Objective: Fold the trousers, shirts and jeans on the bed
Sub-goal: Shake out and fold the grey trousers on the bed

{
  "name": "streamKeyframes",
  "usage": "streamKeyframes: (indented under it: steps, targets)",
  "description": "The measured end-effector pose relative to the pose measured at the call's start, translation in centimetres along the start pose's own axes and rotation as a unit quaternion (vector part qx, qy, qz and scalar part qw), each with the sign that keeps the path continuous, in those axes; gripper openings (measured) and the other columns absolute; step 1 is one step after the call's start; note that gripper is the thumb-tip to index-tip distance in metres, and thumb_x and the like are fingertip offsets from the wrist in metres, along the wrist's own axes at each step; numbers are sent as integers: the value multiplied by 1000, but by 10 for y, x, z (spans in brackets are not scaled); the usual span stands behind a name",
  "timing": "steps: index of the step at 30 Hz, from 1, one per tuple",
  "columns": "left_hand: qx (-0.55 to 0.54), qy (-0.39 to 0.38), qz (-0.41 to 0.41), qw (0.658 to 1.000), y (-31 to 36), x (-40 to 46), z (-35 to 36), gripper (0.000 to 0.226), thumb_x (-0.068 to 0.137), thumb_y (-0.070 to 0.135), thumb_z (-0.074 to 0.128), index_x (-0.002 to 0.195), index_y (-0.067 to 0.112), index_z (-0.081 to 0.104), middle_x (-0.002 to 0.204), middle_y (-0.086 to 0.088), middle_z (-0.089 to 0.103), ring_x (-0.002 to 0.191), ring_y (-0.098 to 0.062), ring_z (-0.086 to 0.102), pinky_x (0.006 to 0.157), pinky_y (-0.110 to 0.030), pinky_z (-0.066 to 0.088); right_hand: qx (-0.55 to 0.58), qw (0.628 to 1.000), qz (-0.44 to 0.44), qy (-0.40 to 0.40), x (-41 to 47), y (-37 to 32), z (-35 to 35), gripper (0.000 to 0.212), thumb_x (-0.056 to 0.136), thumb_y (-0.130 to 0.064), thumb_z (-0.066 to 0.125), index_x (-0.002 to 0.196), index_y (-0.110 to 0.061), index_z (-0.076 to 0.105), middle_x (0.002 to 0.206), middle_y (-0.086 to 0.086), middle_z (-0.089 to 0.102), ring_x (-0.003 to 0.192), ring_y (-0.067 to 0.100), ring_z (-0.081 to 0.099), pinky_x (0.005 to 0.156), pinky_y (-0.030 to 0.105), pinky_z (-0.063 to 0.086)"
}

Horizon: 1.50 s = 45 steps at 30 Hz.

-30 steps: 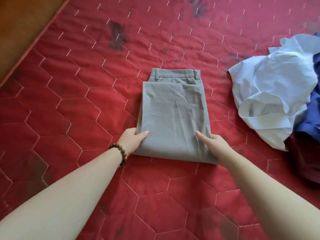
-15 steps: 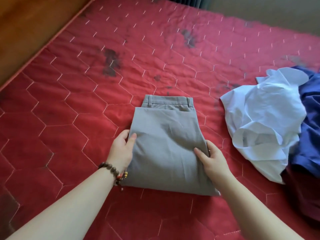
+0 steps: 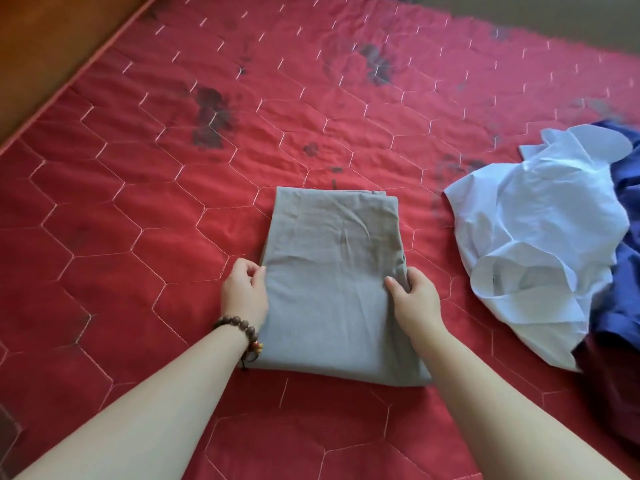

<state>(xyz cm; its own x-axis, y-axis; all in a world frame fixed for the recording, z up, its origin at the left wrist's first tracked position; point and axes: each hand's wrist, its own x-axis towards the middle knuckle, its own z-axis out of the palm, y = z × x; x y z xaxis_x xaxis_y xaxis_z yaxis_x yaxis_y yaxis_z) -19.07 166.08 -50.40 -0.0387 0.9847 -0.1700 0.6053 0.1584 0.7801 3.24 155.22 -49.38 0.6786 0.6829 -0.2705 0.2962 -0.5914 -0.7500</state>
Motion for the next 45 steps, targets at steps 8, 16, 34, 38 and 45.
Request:
streamKeyframes:
  steps: [8, 16, 34, 38, 45]
  targets:
    - [47, 19, 30, 998, 4, -3, 6, 12, 98, 13, 46, 87, 11, 45, 63, 3, 45, 61, -24, 44, 58, -33, 26, -12, 999, -35, 28, -4, -11, 8, 21, 91, -11, 57, 75, -18, 45, 65, -9, 52, 62, 6, 48, 56, 22, 29]
    - [287, 22, 252, 924, 15, -32, -10, 39, 84, 23, 59, 120, 9, 54, 125, -14, 55, 116, -35, 51, 91, -46, 40, -260, 936, -169, 165, -34, -31, 15, 43, 83, -18, 63, 123, -7, 54, 125, 15, 52, 109, 36, 52, 87, 44, 38]
    - [416, -140, 327, 837, -27, -48, 16, 76, 85, 62, 34, 151, 29, 20, 157, -26, 5, 145, -42, 1, 116, -55, 16, -447, 869, -209, -48, -10, 21, 0, 62, 92, -53, 23, 149, -29, 29, 158, 3, 25, 143, 24, 25, 118, 54, 0]
    - [409, -145, 315, 844, -26, -48, 15, 76, 84, 64, 33, 151, 30, 20, 156, -27, 5, 145, -43, 0, 115, -56, 17, -419, 828, -370, 46, 4, -12, 17, 39, 87, -32, 47, 121, -18, 59, 134, 10, 52, 125, 31, 42, 114, 63, 11]
    - [389, -159, 294, 858, -21, -50, 15, 75, 81, 63, 40, 148, 30, 32, 156, -28, 10, 145, -43, 5, 113, -56, 21, -438, 691, -517, -252, 68, -55, 72, 51, 99, -50, 15, 150, -42, 11, 159, -14, 9, 147, 12, 2, 119, 45, -4]
